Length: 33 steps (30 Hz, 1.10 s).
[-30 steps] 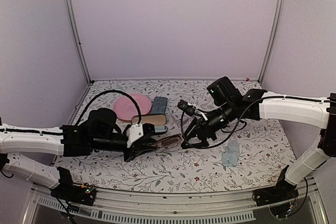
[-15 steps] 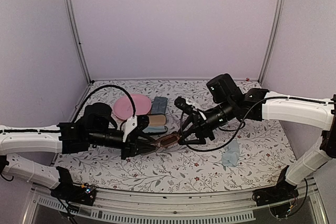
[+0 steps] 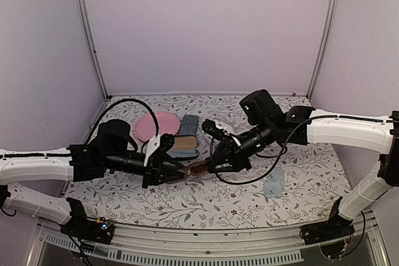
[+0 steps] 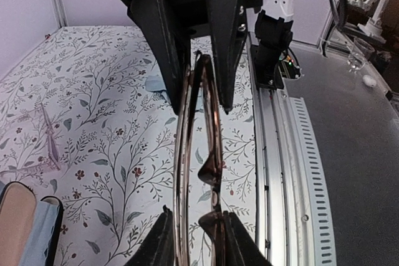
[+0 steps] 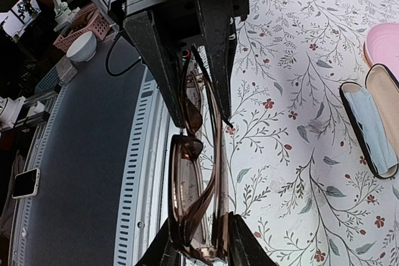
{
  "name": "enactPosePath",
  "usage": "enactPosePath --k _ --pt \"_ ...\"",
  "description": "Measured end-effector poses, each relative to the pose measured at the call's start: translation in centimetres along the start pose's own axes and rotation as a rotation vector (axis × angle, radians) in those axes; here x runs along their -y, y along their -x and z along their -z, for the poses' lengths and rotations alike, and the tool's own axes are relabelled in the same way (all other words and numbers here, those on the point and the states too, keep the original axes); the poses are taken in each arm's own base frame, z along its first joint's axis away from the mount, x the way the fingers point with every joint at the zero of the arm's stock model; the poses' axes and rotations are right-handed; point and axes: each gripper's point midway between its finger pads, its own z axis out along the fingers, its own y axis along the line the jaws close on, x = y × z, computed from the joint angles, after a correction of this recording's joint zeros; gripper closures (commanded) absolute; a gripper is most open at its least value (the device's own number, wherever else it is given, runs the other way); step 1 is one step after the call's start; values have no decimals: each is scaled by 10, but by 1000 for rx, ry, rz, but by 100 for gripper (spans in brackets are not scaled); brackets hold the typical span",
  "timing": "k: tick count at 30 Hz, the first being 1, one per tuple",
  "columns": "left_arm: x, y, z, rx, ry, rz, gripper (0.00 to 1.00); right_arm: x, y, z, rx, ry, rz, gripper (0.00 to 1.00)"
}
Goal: Organize the sunglasses
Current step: Pass from the left arm to the right, then place the sunglasses in the sunglasses case.
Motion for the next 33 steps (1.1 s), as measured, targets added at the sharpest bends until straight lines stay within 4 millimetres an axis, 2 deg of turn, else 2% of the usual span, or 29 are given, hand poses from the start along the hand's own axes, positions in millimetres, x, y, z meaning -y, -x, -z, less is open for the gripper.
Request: enactPosePath --k 6,12,14,19,23,28,33 --pt "1 2 1 9 -14 13 73 0 0 0 -1 -1 7 89" --pt "1 3 1 13 -20 20 69 0 0 0 -1 -1 7 96" --pt "1 3 2 15 -22 20 62 0 0 0 -1 -1 7 97" --pt "-4 5 2 26 -5 28 35 -1 -1 0 -1 5 6 98" --pt "-10 3 6 36 35 28 21 0 -4 -1 -5 6 -12 99" --pt "-18 7 19 75 107 21 13 13 -12 2 -5 -12 -76 99" --pt "-40 22 40 144 253 35 12 48 -18 -7 -4 -45 -210 100"
